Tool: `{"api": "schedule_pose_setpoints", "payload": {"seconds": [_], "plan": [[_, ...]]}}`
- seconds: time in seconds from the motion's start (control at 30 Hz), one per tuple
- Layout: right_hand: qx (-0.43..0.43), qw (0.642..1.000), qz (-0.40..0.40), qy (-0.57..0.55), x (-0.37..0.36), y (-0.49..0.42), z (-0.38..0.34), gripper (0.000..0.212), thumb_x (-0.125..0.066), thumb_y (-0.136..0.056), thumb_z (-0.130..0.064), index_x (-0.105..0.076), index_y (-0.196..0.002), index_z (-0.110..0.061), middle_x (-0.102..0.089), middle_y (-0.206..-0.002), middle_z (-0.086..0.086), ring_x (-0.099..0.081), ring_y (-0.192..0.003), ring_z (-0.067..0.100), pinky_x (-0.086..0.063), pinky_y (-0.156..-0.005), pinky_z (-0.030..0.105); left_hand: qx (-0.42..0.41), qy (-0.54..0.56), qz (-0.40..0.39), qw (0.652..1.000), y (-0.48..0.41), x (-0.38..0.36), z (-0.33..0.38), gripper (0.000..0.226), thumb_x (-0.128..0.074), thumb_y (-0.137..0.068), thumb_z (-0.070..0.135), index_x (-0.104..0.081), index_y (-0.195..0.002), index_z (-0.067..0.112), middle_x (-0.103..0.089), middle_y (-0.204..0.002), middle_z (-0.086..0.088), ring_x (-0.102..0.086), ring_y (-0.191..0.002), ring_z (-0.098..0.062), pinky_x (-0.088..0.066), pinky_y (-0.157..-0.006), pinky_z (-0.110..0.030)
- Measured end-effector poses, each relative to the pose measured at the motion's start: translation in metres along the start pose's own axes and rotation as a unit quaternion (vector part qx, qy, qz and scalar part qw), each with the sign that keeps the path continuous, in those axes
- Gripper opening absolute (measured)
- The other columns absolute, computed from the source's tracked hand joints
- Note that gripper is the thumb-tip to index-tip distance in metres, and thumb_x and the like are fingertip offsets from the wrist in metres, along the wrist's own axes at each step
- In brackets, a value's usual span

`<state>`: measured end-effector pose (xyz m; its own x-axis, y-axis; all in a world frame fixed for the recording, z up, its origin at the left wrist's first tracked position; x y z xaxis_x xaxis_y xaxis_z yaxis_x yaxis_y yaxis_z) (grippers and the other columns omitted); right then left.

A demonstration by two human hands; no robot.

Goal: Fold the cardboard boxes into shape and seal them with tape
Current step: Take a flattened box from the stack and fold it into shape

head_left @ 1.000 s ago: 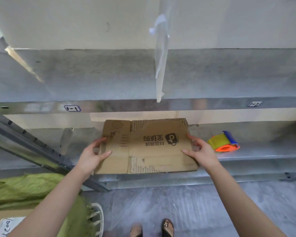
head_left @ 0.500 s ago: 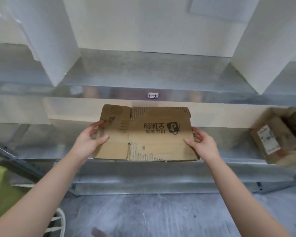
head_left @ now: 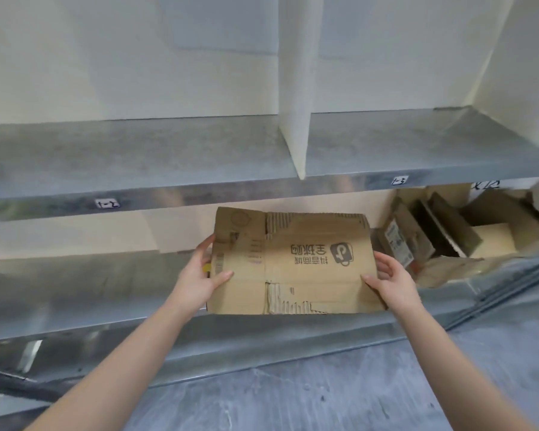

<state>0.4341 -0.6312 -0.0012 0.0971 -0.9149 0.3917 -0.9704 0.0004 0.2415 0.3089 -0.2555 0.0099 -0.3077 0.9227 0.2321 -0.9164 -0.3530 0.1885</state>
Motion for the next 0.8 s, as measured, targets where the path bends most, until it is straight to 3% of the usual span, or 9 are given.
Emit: {"api": "schedule_pose_setpoints", "payload": {"seconds": [0.1,0.2,0.3,0.5,0.67,0.8], "plan": [[-0.006,1.0,0.008,-0.024,0.025,-0.012,0.016,0.068,-0.073,-0.082,-0.004,-0.045,-0.14,-0.023,-0.059,-0.13,0.0,-0.061,-0.111,0.019,-0.05,-0.099,0.046,0.009,0.0,0.003,1.0,-0.007,-0.033,0.003,0.083,-0.07,-0.085,0.006,-0.027,-0.145,0.043,-0.061,-0.119,0.009,-0.06,-0.109,-0.009,-0.052,-0.092,-0.035],[-0.013,0.999,-0.005,-0.032,0.04,-0.029,0.025,0.072,-0.07,-0.083,0.002,-0.041,-0.144,-0.024,-0.056,-0.13,-0.003,-0.06,-0.108,0.015,-0.05,-0.098,0.041,0.026,0.02,0.019,0.999,-0.012,-0.059,-0.002,0.089,-0.068,-0.085,0.002,-0.021,-0.148,0.043,-0.06,-0.126,0.006,-0.058,-0.115,-0.014,-0.05,-0.097,-0.04],[0.0,1.0,-0.025,-0.008,0.047,-0.048,0.032,0.077,-0.071,-0.082,0.002,-0.038,-0.146,-0.028,-0.053,-0.137,-0.002,-0.058,-0.115,0.016,-0.049,-0.102,0.045,0.042,0.013,0.043,0.998,-0.018,-0.082,-0.007,0.085,-0.066,-0.085,0.0,-0.025,-0.142,0.048,-0.058,-0.126,0.006,-0.055,-0.119,-0.018,-0.048,-0.099,-0.046],[0.028,0.997,-0.055,0.055,0.046,-0.085,0.042,0.077,-0.072,-0.083,-0.002,-0.036,-0.147,-0.026,-0.053,-0.138,-0.003,-0.05,-0.128,0.018,-0.041,-0.11,0.043,0.085,0.044,0.111,0.989,-0.022,-0.122,-0.019,0.08,-0.059,-0.084,-0.011,-0.024,-0.144,0.027,-0.052,-0.125,-0.004,-0.05,-0.118,-0.023,-0.045,-0.099,-0.045],[0.01,0.994,-0.064,0.085,0.047,-0.107,0.061,0.076,-0.072,-0.083,-0.002,-0.036,-0.146,-0.025,-0.057,-0.135,0.0,-0.053,-0.125,0.02,-0.043,-0.108,0.039,0.064,-0.044,0.127,0.989,-0.03,-0.136,-0.021,0.077,-0.071,-0.074,0.002,-0.039,-0.137,0.033,-0.056,-0.123,0.001,-0.053,-0.114,-0.022,-0.047,-0.098,-0.047],[0.033,0.997,-0.038,0.061,0.049,-0.124,0.06,0.077,-0.068,-0.084,0.002,-0.032,-0.147,-0.025,-0.053,-0.14,0.005,-0.049,-0.132,0.024,-0.039,-0.109,0.036,0.071,-0.002,0.131,0.989,-0.04,-0.144,-0.013,0.08,-0.075,-0.076,-0.001,-0.033,-0.139,0.023,-0.054,-0.119,0.008,-0.053,-0.113,-0.017,-0.045,-0.099,-0.038]]}}
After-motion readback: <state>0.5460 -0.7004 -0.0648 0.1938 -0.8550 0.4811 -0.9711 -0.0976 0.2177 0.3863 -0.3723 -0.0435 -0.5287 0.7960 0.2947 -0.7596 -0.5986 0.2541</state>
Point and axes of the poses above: each hand's wrist, its own y-axis away from the middle knuckle, its own x-axis out of the back of the hand, z = x × y, the point moved 7 cm from there along -y, towards the middle knuckle
